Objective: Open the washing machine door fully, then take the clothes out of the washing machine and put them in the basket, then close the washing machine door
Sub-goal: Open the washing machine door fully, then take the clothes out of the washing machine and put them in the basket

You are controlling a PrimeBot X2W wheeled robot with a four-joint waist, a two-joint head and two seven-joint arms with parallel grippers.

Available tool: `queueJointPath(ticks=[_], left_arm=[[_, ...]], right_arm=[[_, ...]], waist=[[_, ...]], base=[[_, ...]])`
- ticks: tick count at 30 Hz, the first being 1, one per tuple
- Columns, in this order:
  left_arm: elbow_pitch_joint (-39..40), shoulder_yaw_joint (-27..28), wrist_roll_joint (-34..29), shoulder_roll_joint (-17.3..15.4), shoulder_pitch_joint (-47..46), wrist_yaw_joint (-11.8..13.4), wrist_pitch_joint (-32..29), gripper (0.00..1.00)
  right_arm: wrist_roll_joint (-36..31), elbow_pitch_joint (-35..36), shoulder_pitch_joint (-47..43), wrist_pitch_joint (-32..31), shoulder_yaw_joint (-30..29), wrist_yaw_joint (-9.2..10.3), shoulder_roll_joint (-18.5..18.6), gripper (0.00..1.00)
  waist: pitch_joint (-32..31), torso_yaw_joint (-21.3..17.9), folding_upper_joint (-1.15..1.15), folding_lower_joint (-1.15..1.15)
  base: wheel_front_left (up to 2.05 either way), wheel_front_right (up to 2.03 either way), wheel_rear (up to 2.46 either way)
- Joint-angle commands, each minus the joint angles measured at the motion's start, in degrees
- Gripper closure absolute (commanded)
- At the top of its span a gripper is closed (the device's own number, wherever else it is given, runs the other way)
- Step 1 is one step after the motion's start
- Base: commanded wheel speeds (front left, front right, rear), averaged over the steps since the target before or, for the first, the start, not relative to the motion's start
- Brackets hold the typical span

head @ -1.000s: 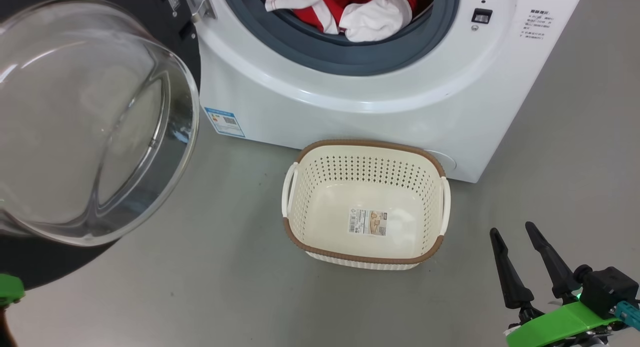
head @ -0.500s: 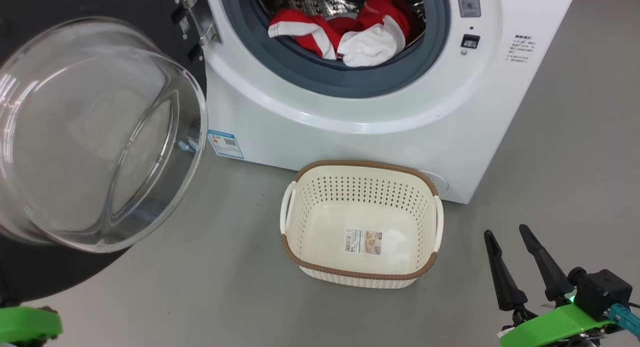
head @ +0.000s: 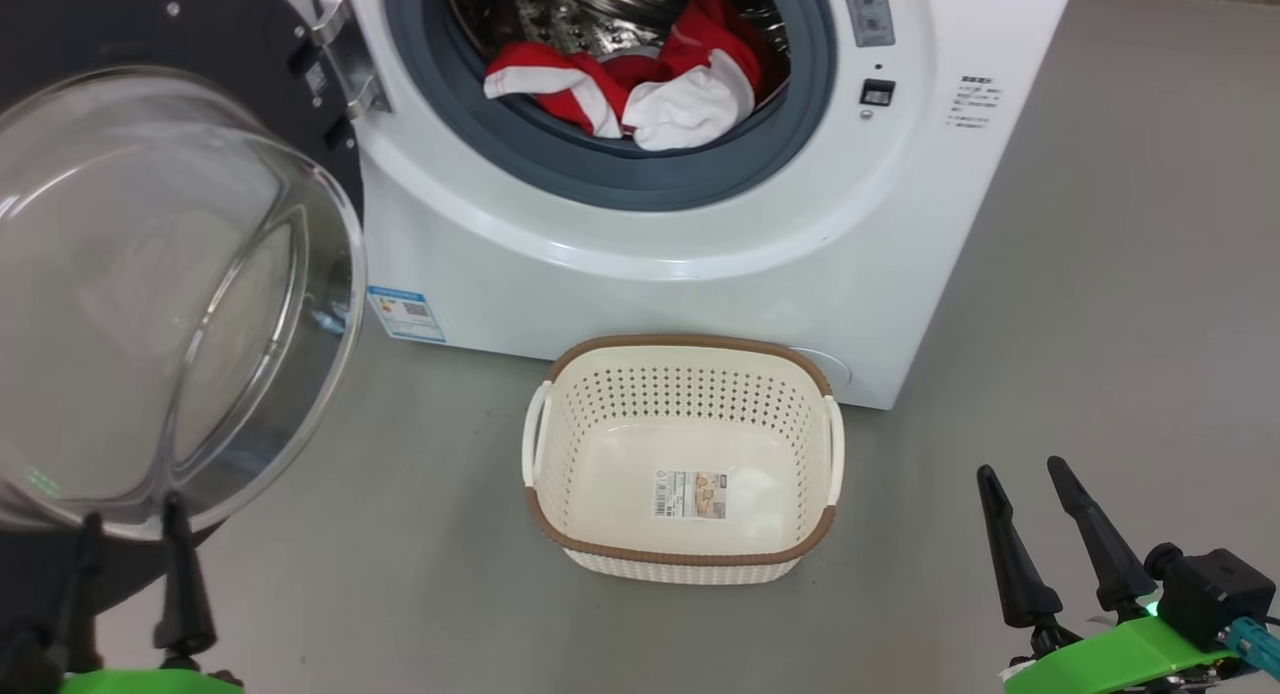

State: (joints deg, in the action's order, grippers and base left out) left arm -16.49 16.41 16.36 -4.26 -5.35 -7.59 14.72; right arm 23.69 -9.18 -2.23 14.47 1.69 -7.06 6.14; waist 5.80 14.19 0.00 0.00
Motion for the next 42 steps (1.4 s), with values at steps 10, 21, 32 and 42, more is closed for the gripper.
queueJointPath(ticks=[10, 21, 32, 42], left_arm=[[5.5, -6.4, 3.5, -4.1, 1.9, 0.1, 0.3, 0.0], [7.0, -11.4, 5.3, -4.8, 3.0, 0.1, 0.3, 0.0], [8.4, -13.8, 5.3, -5.1, 4.0, 0.1, 0.3, 0.0], [9.0, -14.7, 5.5, -5.1, 3.5, 0.1, 0.3, 0.0]], right_arm=[[0.1, 2.2, 0.6, 0.5, -0.3, -0.43, 0.3, 0.0], [0.1, 2.7, 0.5, 0.5, -1.5, -0.43, 0.3, 0.0], [0.1, 3.0, 0.2, 0.5, -2.4, -0.43, -0.1, 0.0], [0.2, 3.2, 0.4, 0.5, -3.1, -0.43, -0.5, 0.0]], waist=[[0.0, -5.9, 0.0, 0.0], [0.6, -10.8, 0.0, 0.0], [0.3, -15.5, 0.0, 0.0], [0.8, -16.5, 0.0, 0.0]], base=[[0.0, 0.0, 0.0], [0.0, 0.0, 0.0], [0.0, 0.0, 0.0], [0.0, 0.0, 0.0]])
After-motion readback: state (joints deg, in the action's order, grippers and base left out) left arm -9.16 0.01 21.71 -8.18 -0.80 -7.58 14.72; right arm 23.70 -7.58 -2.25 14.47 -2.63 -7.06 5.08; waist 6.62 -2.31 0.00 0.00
